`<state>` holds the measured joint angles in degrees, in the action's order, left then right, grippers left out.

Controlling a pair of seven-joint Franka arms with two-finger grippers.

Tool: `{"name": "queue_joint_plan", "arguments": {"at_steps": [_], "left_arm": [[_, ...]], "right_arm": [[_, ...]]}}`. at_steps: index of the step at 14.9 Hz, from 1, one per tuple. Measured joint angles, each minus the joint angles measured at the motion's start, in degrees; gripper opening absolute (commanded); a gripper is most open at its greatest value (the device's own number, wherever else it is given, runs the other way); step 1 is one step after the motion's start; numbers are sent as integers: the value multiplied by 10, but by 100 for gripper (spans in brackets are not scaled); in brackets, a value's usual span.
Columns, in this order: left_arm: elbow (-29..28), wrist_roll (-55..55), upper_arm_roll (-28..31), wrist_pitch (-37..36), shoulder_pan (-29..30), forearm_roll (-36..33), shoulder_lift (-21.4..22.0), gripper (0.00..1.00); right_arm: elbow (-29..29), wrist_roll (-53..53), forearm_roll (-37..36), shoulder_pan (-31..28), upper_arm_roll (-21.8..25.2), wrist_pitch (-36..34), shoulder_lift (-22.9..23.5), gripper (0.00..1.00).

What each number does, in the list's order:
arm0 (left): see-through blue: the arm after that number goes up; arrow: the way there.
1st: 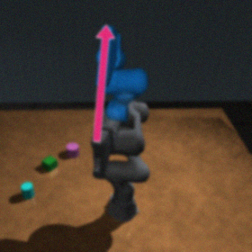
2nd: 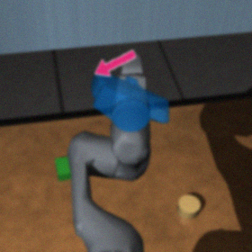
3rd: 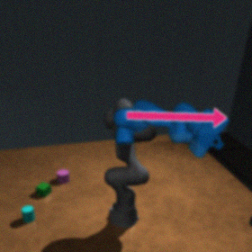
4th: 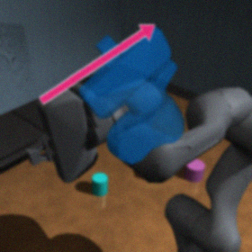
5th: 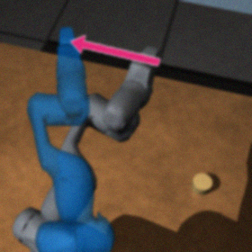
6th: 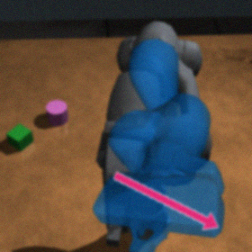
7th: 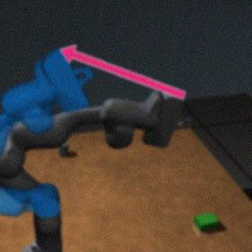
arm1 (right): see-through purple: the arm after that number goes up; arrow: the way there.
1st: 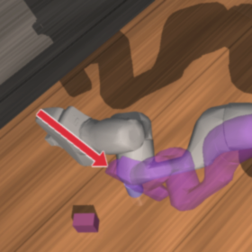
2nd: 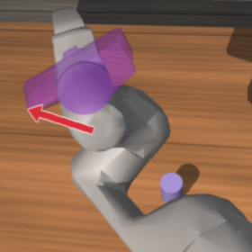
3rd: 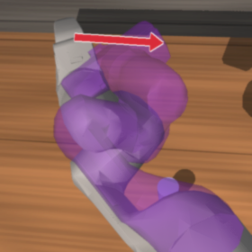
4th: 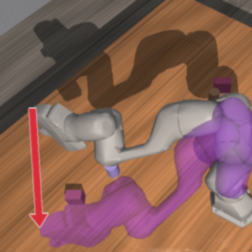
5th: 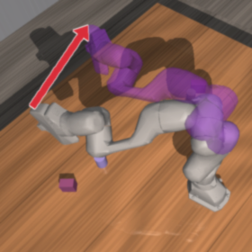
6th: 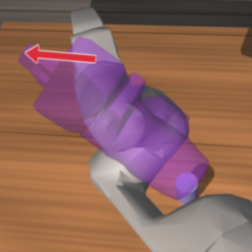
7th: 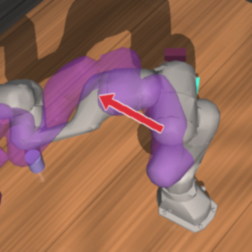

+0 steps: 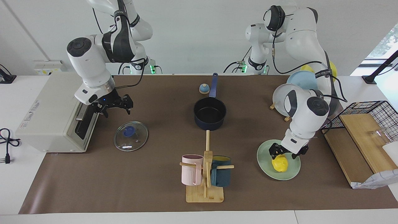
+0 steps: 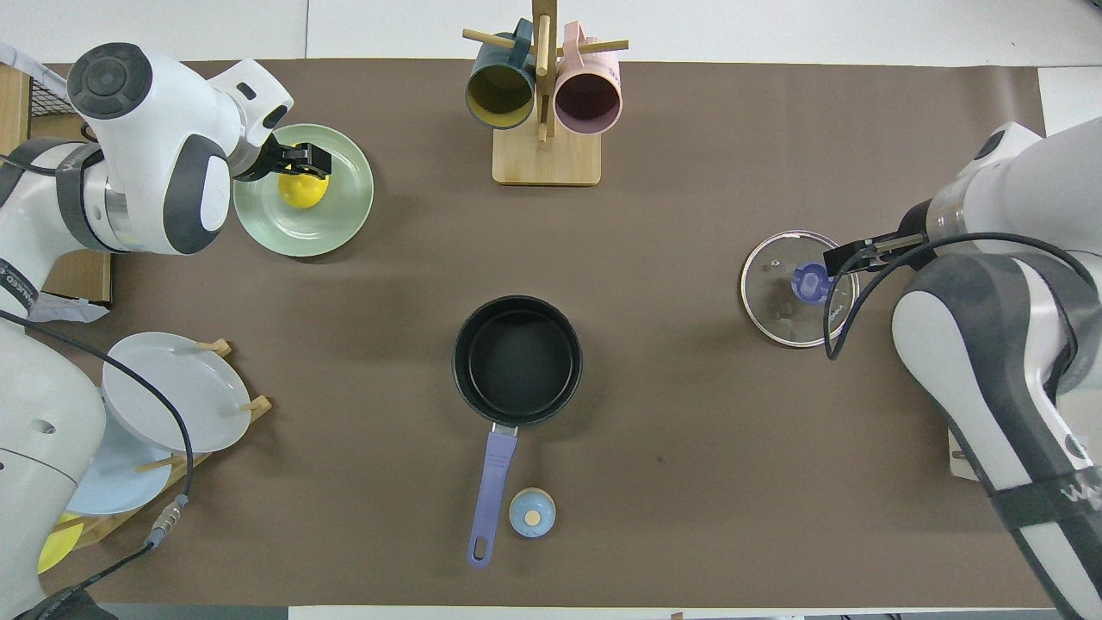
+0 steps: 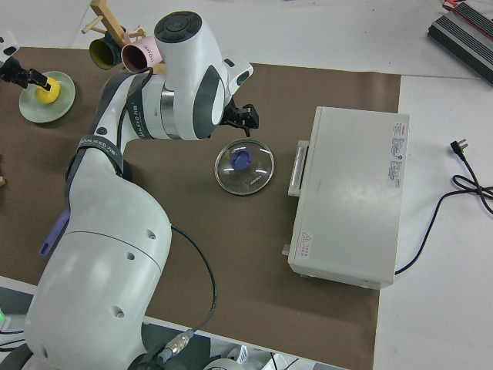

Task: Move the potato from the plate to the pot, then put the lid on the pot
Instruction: 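Grasp the yellow potato with the left gripper while the right gripper reaches the lid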

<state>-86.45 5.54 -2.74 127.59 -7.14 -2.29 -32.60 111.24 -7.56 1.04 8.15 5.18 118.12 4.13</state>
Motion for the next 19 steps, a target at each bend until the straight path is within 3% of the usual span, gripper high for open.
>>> {"name": "queue_joint_plan", "arguments": {"at_steps": [4, 17, 19], "left_arm": [[0, 0, -2, 16, -2, -1, -5, 100], [-13, -1, -2, 51, -8, -30, -22, 100], [-13, -4, -2, 51, -8, -32, -22, 88]], "right_arm": [[55, -49, 0, 9, 0, 87, 24, 100], [66, -112, 19, 7, 1, 154, 95, 100], [66, -112, 47, 6, 1, 154, 99, 100]]}}
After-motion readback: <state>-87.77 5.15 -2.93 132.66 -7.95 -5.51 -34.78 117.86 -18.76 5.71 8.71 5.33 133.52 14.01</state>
